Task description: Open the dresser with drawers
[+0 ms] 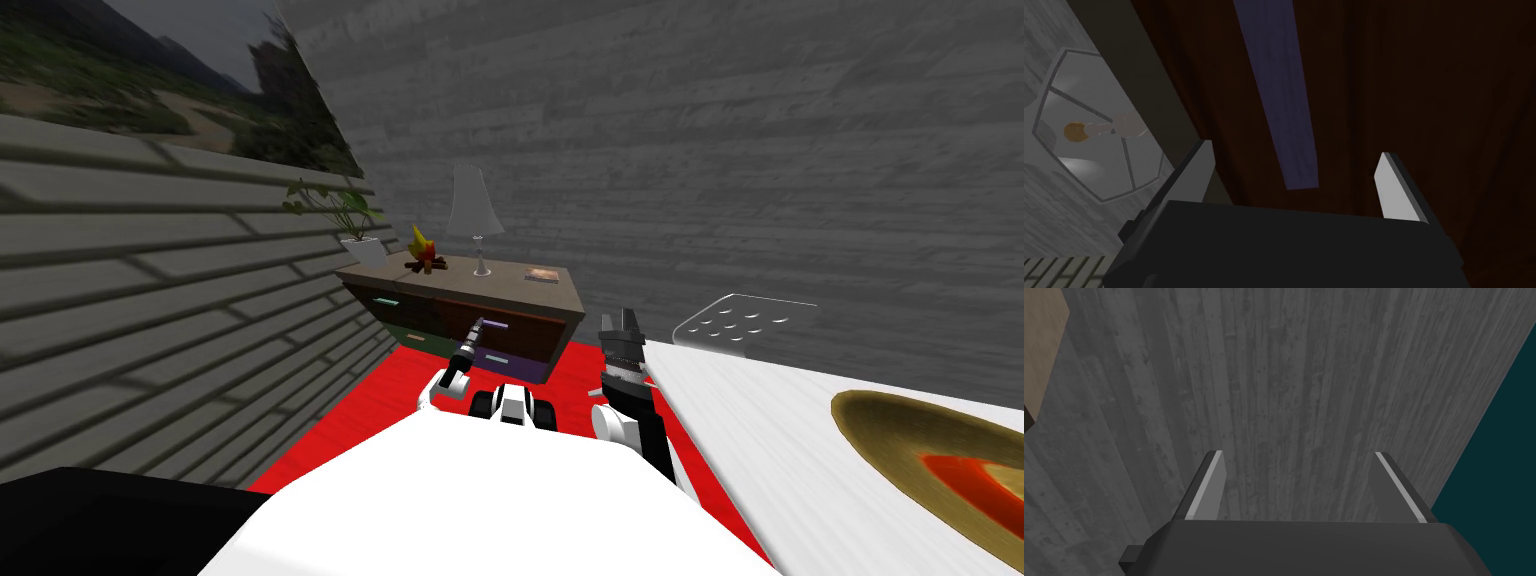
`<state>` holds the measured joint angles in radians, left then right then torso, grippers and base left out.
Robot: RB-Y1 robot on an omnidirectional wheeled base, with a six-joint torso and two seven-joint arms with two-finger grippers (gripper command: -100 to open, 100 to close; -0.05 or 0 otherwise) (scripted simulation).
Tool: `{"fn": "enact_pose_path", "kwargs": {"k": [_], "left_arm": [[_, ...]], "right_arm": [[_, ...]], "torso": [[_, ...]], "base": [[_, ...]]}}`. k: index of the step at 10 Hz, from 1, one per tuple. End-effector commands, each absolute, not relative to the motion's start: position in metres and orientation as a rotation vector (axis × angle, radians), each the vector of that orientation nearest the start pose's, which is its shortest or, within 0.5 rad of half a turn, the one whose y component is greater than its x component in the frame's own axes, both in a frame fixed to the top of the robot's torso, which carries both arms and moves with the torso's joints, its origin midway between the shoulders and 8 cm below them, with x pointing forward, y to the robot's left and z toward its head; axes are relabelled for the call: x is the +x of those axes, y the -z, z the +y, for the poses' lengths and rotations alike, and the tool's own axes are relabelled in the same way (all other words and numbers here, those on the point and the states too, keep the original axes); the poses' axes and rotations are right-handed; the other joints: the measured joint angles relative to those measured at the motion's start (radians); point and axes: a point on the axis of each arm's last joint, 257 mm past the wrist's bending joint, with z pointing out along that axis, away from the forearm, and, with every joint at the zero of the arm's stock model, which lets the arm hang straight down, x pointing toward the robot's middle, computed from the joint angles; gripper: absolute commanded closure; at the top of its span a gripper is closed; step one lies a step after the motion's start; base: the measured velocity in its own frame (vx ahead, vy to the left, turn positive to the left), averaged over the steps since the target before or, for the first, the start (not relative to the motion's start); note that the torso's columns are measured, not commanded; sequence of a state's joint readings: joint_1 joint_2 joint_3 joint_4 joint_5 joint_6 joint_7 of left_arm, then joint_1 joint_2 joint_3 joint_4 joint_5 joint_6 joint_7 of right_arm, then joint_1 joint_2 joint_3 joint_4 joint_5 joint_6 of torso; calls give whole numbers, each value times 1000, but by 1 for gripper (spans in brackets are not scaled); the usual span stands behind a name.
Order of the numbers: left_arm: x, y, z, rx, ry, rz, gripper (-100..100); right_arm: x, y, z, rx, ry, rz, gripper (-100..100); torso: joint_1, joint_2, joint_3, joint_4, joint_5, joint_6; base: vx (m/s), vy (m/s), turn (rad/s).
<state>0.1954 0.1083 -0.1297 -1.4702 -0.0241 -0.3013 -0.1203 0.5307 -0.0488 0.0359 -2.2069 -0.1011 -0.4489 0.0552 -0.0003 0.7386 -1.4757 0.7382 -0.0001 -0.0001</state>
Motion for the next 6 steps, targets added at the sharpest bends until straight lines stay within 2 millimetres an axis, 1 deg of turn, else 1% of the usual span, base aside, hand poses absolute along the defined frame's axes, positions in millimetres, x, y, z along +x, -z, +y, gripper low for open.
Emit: {"fn": "enact_pose_path", "kwargs": {"k": [1, 2, 5, 6], "left_arm": [[470, 299, 213, -985, 1105, 1364, 100], [467, 297, 212, -982, 1108, 1366, 100], [464, 295, 211, -980, 1112, 1370, 100], [464, 295, 212, -980, 1111, 1368, 100]], "right_arm": [[362, 31, -283, 795, -1301, 714, 0], [362, 31, -283, 795, -1301, 714, 0], [362, 30, -283, 795, -1301, 714, 0], [362, 30, -283, 795, -1301, 714, 0]], "torso": [[0, 0, 0, 0, 0, 0], [0, 0, 0, 0, 0, 0], [1, 4, 3, 1, 0, 0], [1, 0, 0, 0, 0, 0]], "base": [[0, 0, 0], [-119, 2, 26], [-199, 23, 21], [-94, 14, 2]]}}
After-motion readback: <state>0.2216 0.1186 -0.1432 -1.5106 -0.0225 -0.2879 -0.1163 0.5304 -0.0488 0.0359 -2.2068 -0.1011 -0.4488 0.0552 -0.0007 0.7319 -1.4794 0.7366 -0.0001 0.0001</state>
